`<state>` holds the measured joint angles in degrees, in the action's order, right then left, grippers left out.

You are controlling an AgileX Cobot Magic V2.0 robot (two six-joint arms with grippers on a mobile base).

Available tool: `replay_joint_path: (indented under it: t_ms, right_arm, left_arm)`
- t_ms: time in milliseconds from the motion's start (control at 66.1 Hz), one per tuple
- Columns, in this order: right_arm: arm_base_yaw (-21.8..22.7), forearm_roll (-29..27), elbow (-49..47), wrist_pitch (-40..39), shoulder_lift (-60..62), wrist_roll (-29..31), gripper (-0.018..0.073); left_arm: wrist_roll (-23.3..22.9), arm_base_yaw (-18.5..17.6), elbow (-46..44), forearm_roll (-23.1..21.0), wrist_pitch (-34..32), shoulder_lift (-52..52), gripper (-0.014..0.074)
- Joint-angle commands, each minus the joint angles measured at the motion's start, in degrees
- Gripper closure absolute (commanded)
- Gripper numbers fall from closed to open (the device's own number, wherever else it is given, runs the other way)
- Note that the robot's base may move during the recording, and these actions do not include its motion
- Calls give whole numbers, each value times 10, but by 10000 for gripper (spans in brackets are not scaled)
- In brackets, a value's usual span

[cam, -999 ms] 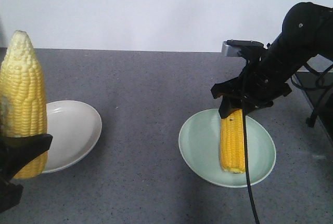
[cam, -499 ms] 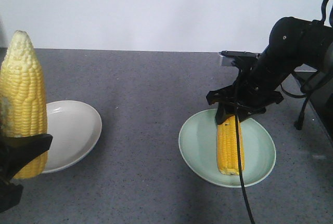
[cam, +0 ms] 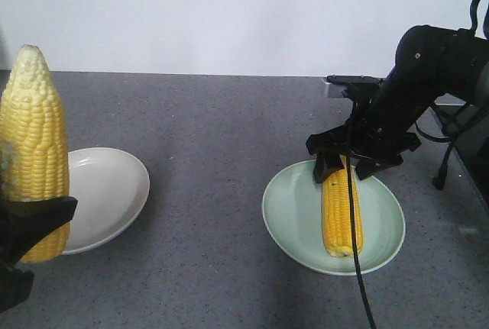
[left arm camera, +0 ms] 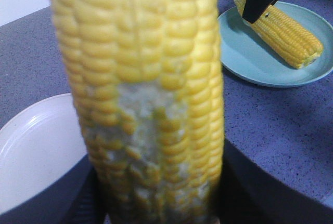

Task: Distribute corn equally
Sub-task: 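Raise the open right gripper away from the green plate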

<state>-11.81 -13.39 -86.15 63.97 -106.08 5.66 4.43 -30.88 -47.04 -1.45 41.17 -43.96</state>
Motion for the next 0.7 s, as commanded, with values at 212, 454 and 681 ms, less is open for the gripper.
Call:
replay_joint_path:
  t_ms: [212,454,681]
  right_arm:
    - [2,-4,67,-50,168,9,18]
    - [2,-4,197,-109,321,57,19]
    - [2,-4,275,-122,435,100,48]
  left_arm:
    - [0,-1,-14,-6,-41,3,293]
    - [0,-1,-14,-6,-51,-17,293]
    - [-1,-1,-14,-6,-51,-51,293]
